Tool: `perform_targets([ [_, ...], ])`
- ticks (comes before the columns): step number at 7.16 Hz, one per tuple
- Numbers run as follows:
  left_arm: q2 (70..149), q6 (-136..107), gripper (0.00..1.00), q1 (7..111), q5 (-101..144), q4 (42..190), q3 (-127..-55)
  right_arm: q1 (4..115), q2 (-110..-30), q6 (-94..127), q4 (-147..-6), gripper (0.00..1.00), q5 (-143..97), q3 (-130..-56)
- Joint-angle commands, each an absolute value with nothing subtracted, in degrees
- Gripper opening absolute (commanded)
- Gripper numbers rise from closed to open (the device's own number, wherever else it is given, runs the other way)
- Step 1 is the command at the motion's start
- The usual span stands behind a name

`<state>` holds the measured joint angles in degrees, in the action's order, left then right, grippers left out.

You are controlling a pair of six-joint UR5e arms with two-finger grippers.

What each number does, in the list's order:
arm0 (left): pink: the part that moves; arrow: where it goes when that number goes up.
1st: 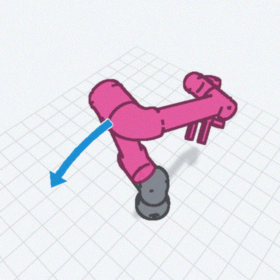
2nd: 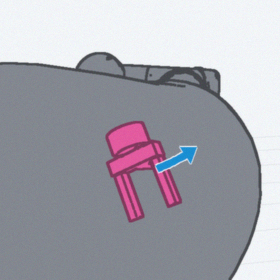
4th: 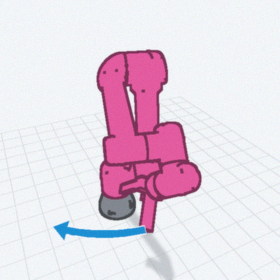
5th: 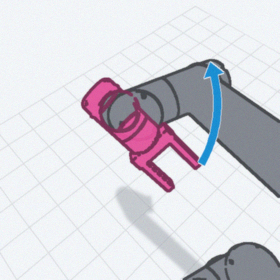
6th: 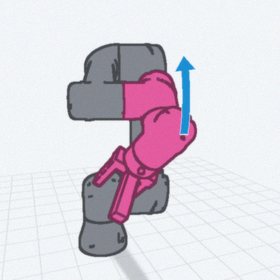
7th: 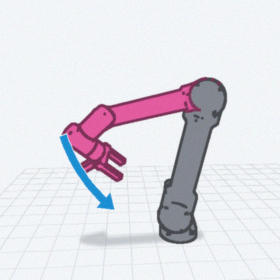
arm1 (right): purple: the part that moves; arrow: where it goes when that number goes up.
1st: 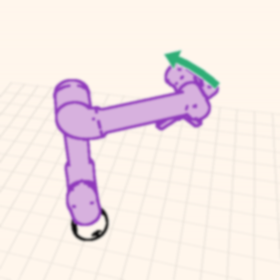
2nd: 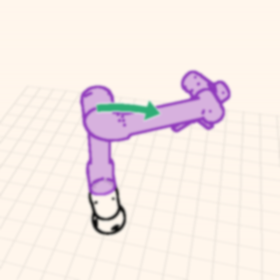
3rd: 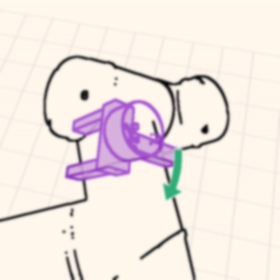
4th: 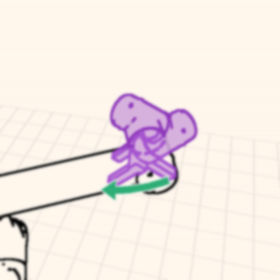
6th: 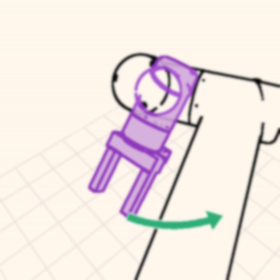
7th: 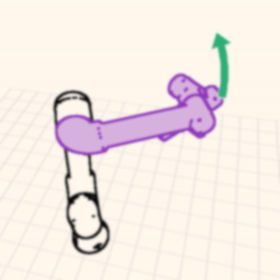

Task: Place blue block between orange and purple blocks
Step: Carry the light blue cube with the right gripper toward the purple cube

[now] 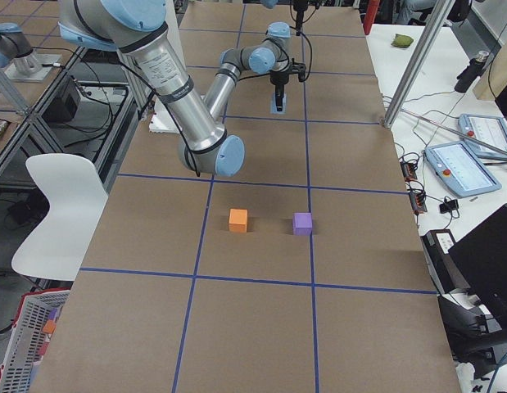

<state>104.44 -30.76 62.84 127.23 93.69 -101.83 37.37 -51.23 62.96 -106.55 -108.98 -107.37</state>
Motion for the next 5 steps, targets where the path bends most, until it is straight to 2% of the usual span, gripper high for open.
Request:
perform_targets([
  [1, 103.80, -30.76, 1.00, 62.84, 127.27, 93.69, -102.13, 43.83, -59.47, 58.03, -107.05, 0.00, -113.26, -116.07],
  [3, 103.62, -30.76, 1.00, 62.93, 127.27, 93.69, -102.30, 45.61, -70.26, 55.66, -102.52, 0.00, -113.29, -121.62],
  [5, 102.83, -30.76, 1.00, 62.93, 127.09, 93.78, -103.18, 46.75, -81.42, 52.75, -90.77, 0.00, -113.64, -121.47],
])
